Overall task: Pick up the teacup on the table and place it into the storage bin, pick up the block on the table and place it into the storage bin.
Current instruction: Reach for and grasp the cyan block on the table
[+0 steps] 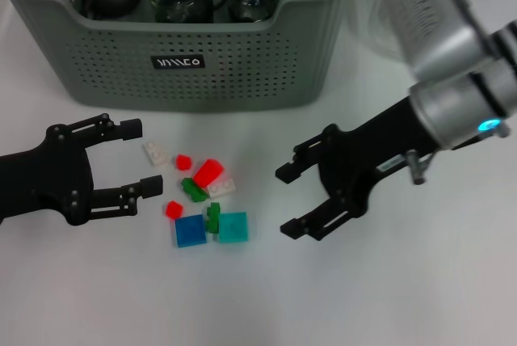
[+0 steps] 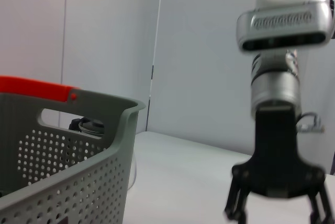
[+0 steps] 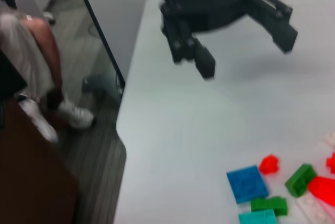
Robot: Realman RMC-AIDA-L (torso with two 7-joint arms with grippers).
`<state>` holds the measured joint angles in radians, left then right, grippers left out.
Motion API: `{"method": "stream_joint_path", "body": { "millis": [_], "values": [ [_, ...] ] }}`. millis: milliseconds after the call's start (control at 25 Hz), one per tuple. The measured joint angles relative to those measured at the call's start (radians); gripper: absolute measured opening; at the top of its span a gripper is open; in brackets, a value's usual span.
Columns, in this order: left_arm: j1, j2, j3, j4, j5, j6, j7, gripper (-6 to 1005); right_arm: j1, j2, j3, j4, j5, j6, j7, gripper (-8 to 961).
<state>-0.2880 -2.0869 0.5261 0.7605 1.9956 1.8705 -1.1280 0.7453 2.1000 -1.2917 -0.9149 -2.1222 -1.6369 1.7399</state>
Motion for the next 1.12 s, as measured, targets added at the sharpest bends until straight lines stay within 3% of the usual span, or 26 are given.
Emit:
{"method": "stream_joint_path", "body": {
  "millis": [280,640,1120],
  "values": [
    [0.0,-0.004,0.0,-0.001,-0.007,0.002,-0.002,844,0.093,0.012,-0.164,0.155,0.042,0.211,-0.062,833],
    [-0.003,-0.007,0.0,-0.009,-0.004,-0.003,-0.001,844,0.104,0.014,-0.42,0.199,0.185,0.416,-0.034,816],
    [-0.005,-0.008,0.0,-0.015,-0.001,-0.006,0.003,844,0.097,0.019,-0.52,0.216,0.212,0.52,-0.011,793]
  ]
}}
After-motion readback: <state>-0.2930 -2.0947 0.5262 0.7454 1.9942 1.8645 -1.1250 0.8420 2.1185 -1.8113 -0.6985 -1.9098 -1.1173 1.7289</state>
